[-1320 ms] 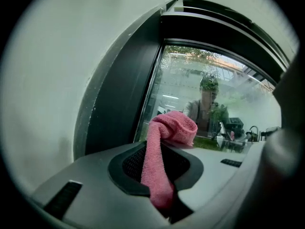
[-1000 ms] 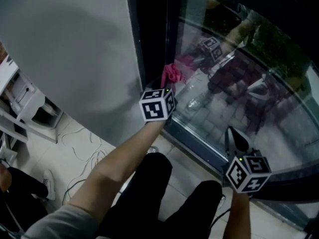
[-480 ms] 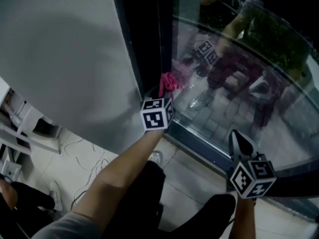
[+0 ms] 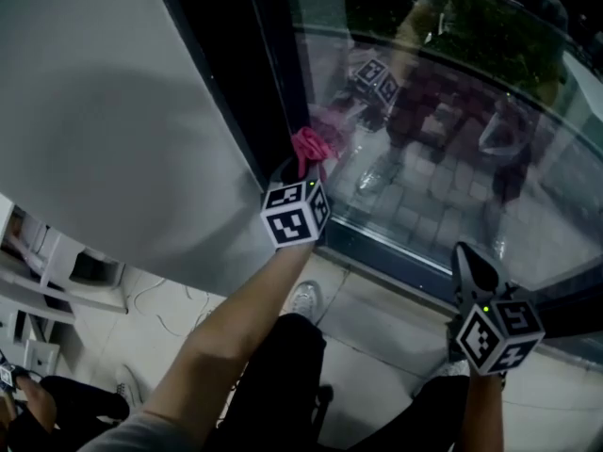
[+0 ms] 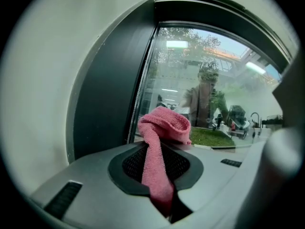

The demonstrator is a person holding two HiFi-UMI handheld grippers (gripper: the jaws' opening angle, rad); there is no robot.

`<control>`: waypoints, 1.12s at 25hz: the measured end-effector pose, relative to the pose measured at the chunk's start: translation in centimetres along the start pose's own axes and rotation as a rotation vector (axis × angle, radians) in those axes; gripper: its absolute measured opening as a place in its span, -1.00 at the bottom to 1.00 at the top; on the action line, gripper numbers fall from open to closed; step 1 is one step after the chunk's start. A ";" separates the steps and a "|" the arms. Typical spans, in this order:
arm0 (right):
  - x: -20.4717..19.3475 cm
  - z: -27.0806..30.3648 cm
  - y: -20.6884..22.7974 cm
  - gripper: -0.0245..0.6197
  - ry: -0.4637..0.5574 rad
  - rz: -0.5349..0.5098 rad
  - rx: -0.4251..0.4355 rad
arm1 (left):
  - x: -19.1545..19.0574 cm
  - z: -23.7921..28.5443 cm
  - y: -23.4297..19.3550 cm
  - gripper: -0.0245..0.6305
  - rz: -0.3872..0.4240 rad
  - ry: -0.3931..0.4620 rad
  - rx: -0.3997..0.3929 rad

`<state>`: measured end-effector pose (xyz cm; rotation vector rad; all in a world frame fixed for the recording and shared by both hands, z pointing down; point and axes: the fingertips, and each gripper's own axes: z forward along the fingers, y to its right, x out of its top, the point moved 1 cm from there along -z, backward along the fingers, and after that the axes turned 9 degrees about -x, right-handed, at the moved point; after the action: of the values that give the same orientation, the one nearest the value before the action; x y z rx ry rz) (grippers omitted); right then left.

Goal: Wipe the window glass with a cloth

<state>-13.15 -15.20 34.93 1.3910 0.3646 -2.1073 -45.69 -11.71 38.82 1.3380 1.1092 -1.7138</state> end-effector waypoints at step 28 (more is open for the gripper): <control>-2.4 -8.6 9.2 -0.91 0.044 0.152 -0.155 | -5.5 -1.0 19.1 -0.75 -0.043 -0.088 -0.273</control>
<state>-0.48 -17.31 34.27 1.3328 0.4172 -1.8868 -26.95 -18.37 40.08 1.0669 1.2766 -1.5691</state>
